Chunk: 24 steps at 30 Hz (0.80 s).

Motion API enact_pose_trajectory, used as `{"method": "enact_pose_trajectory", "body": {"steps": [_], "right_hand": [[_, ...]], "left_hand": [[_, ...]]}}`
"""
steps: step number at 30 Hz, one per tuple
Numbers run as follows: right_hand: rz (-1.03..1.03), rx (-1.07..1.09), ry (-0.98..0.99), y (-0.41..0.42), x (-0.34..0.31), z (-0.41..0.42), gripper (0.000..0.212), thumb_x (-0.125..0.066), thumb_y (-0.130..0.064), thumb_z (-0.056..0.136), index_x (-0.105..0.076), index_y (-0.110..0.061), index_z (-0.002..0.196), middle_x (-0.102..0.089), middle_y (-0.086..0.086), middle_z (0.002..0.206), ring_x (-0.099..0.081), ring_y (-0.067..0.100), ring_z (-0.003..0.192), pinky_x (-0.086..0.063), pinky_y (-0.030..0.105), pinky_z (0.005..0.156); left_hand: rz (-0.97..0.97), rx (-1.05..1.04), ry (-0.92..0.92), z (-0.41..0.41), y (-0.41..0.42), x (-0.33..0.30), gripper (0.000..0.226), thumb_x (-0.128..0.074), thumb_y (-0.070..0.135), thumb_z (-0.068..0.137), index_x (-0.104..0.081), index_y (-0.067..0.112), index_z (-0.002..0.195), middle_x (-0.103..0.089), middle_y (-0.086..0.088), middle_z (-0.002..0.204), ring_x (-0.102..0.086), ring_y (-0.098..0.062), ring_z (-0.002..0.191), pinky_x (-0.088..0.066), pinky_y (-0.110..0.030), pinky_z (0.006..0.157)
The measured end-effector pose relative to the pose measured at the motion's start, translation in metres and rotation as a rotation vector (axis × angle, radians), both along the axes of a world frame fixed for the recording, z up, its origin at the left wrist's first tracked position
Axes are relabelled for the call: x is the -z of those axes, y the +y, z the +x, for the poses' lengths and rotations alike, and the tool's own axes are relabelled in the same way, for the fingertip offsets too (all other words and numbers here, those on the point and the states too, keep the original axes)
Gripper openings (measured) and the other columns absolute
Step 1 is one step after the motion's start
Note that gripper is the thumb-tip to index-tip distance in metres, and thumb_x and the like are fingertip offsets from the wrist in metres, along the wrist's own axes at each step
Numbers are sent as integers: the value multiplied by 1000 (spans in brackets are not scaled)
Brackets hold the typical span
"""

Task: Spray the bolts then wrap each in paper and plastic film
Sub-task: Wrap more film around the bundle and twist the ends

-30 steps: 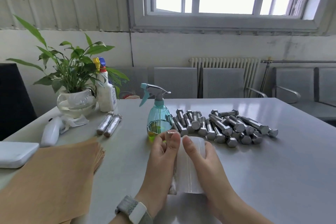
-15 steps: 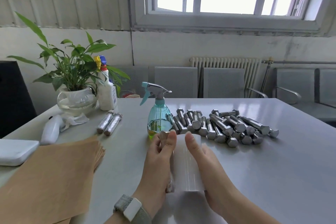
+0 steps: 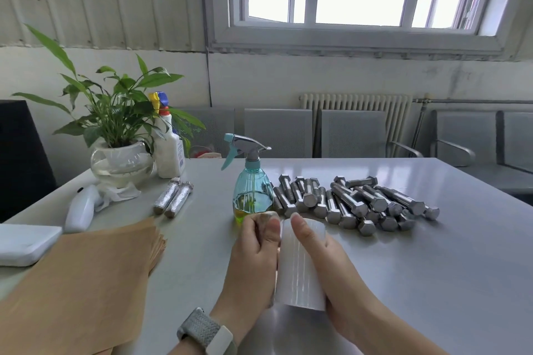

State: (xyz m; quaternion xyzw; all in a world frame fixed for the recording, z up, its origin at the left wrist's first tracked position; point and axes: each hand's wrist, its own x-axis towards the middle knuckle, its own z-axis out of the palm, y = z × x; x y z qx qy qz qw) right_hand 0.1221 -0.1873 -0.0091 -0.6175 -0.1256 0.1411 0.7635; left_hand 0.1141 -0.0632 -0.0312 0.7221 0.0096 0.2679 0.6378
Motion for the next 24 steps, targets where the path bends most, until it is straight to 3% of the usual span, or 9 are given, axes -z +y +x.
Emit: {"method": "enact_pose_trajectory", "body": {"steps": [2,5,9,12,15,17,20,22,24], "right_hand": [[6,33,-42,0,2,0,61,-70,-62,76,-67,-6,99,-72,19,91,-71,31,81,-58,40,66],[-48,101,-134,3,3,-1,59,-70,-66,71,-67,-11,95,-73,10,86,-71,24,79,-57,35,63],[-152,212,-217,4,9,-2,74,-64,-85,61,-68,-20,98,-74,0,89,-71,19,84,-59,43,77],[-251,260,-262,2,10,-2,80,-54,-92,61,-69,-25,102,-74,-5,93,-71,14,88,-56,46,85],[-269,334,-204,1,9,2,84,-49,-95,53,-67,-26,97,-73,-9,88,-70,9,82,-58,43,81],[-241,343,-162,1,8,3,85,-48,-95,52,-64,-24,94,-73,-5,86,-70,12,81,-58,42,78],[-216,398,-202,4,6,0,75,-51,-91,57,-61,-26,93,-72,-10,83,-69,5,73,-56,27,63],[-184,441,-273,7,3,-5,60,-54,-82,65,-59,-29,91,-70,-19,80,-66,-1,68,-47,12,51],[-169,460,-363,8,2,-11,55,-55,-79,68,-58,-31,93,-70,-20,78,-66,0,68,-46,10,52]], "left_hand": [[-39,-2,14,-1,1,-4,47,-45,66,79,-57,23,93,-65,-1,74,-64,-16,67,-55,-29,65],[-138,1,23,-3,-3,-10,47,-54,63,76,-58,19,95,-67,-8,81,-67,-24,75,-58,-42,72],[-540,257,90,-9,-9,-10,56,-62,55,79,-57,7,106,-68,-10,73,-67,-16,56,-56,-34,52],[-719,446,195,-12,-8,-6,60,-46,62,92,-67,11,115,-71,-20,105,-70,-34,97,-57,-47,82],[-589,330,155,-9,-10,-4,39,-41,47,99,-74,27,104,-74,-9,106,-70,-23,99,-56,-37,78],[-334,204,90,-9,-13,-7,30,-40,51,97,-69,43,99,-74,9,96,-70,-8,91,-54,-24,74],[-17,7,-10,-13,-17,-12,30,-38,56,88,-58,36,96,-67,21,91,-64,2,82,-47,-11,68],[53,-66,-66,-12,-19,-12,36,-34,57,87,-55,30,96,-64,23,91,-61,2,83,-44,-9,68],[21,-79,-67,-10,-21,-9,40,-31,61,87,-55,30,95,-65,19,89,-62,-1,82,-46,-13,67]]}}
